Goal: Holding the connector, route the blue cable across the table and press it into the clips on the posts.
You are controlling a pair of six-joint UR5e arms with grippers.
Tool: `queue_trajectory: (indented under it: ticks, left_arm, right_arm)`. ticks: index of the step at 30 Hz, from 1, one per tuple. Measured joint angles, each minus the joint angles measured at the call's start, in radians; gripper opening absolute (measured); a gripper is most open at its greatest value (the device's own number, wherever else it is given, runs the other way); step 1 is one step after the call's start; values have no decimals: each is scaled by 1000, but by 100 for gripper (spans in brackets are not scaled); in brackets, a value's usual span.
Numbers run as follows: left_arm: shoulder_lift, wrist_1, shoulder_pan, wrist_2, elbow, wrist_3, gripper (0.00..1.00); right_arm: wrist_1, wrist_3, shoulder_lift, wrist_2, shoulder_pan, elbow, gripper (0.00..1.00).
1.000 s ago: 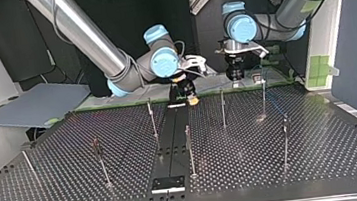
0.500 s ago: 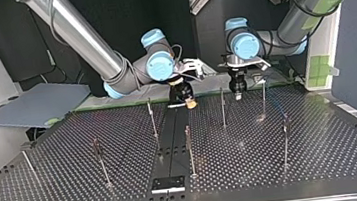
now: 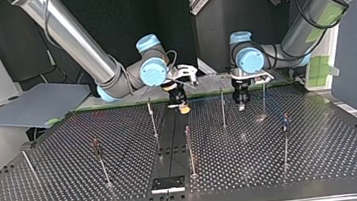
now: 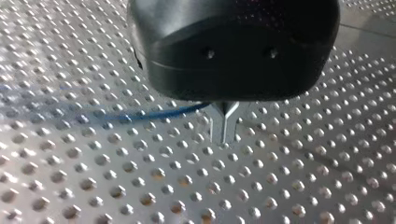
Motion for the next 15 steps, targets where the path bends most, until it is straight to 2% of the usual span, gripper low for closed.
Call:
queue_trajectory:
  ticks: [6, 10, 11, 12, 13, 14, 15]
  left_arm:
    - [-26, -22, 18, 3, 43, 0, 0]
    - [-28, -37, 25, 3, 51, 2, 0]
    - [-28, -41, 26, 3, 51, 2, 7]
    - [-28, -47, 26, 2, 52, 3, 7]
    - [-28, -52, 27, 1, 52, 3, 24]
    - [-28, -57, 27, -2, 52, 2, 36]
    - [-28, -65, 26, -5, 52, 1, 36]
  right_arm:
    - [0, 0, 0, -1, -15, -7, 0]
    - [0, 0, 0, -1, -20, -7, 0]
    - [0, 0, 0, -2, -21, -7, 0]
    - [0, 0, 0, -2, -21, -7, 0]
    - [0, 0, 0, -2, -22, -8, 0]
    - [0, 0, 0, -2, -22, -8, 0]
    - [0, 0, 0, -2, -22, -8, 0]
